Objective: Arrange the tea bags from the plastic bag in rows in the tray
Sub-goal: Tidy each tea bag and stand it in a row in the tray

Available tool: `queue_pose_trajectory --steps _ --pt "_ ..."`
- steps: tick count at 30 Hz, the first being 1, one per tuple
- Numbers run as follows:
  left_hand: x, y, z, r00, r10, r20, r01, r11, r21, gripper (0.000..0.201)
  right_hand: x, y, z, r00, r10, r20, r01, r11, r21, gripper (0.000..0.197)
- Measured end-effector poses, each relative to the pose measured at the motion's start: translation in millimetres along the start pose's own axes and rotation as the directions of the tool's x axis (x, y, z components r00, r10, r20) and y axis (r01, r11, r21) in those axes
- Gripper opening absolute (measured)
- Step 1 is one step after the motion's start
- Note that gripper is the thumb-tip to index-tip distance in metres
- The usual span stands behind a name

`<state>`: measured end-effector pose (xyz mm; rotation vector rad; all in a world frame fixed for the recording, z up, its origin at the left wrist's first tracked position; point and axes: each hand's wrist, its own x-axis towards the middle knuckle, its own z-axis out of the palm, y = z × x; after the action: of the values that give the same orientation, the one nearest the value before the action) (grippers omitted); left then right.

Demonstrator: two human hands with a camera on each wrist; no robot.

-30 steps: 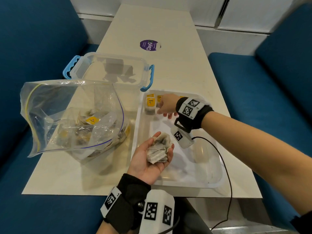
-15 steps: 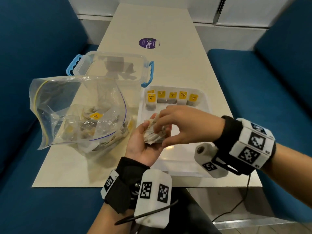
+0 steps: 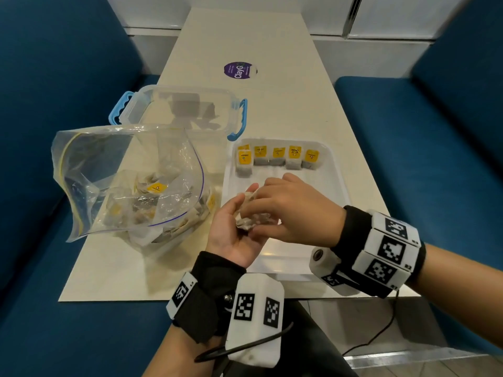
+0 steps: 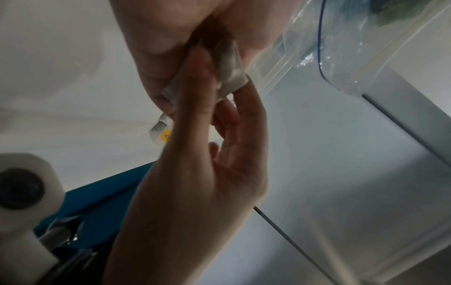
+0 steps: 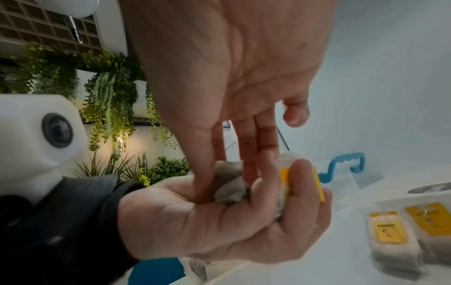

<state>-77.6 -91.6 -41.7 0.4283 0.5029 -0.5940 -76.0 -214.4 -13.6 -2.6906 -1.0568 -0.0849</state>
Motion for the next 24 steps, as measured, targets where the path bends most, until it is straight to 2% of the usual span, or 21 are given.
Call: queue_pose_trajectory --steps 3,5,8,10,12,14,16,18,22,24 --pt "0.4 -1.0 1.6 1.0 0.008 0.005 -0.008 0.999 -0.049 0.027 0.1 -3.2 -0.2 0.997 0.059 -0.059 -0.054 0.994 0.094 0.034" --pt "1.6 -1.3 0.6 1.0 0.006 0.006 -0.006 0.999 -0.047 0.027 0.1 -2.8 -0.5 0.991 0.093 -0.093 -0.072 0.976 0.205 0.029" --pt "4.0 -3.2 -1.6 1.0 0.013 0.01 -0.012 0.999 -0.038 0.028 -0.5 -2.5 -2.8 0.98 0.182 -0.078 -0.143 0.925 0.353 0.032" --pt "4.5 -4.1 -1.7 0.999 0.023 0.024 -0.022 0.999 -0.03 0.035 -1.8 -1.4 -5.4 0.963 0.256 -0.084 -0.202 0.892 0.405 0.032" --pt "4.0 -5.0 -0.9 1.0 0.022 0.021 -0.021 1.0 -0.023 0.042 -3.1 1.3 -6.3 0.951 0.297 -0.09 -0.238 0.883 0.404 0.025" --pt "3.5 -4.5 0.2 1.0 0.02 0.018 -0.019 0.999 -0.027 0.037 -3.3 -0.8 -6.5 0.961 0.27 -0.054 -0.232 0.898 0.373 0.023" --pt "3.8 -4.6 1.5 1.0 0.018 0.004 -0.018 1.0 -0.021 0.032 -3.3 -5.0 -4.3 0.976 0.214 -0.037 -0.195 0.94 0.281 0.031" --pt "4.7 -4.9 2.7 1.0 0.019 -0.007 -0.019 0.999 0.028 0.034 -2.6 -7.4 -1.5 0.976 0.214 -0.036 -0.2 0.95 0.239 0.037" --pt "4.7 -6.4 3.7 0.999 0.045 -0.004 -0.045 0.999 0.01 0.038 0.6 -9.3 -2.4 0.97 0.236 -0.062 -0.218 0.952 0.216 0.016" --pt "4.1 -6.0 2.5 0.998 0.069 -0.012 -0.069 0.997 -0.023 0.035 1.5 -9.0 -7.0 0.966 0.258 -0.009 -0.251 0.945 0.209 0.014"
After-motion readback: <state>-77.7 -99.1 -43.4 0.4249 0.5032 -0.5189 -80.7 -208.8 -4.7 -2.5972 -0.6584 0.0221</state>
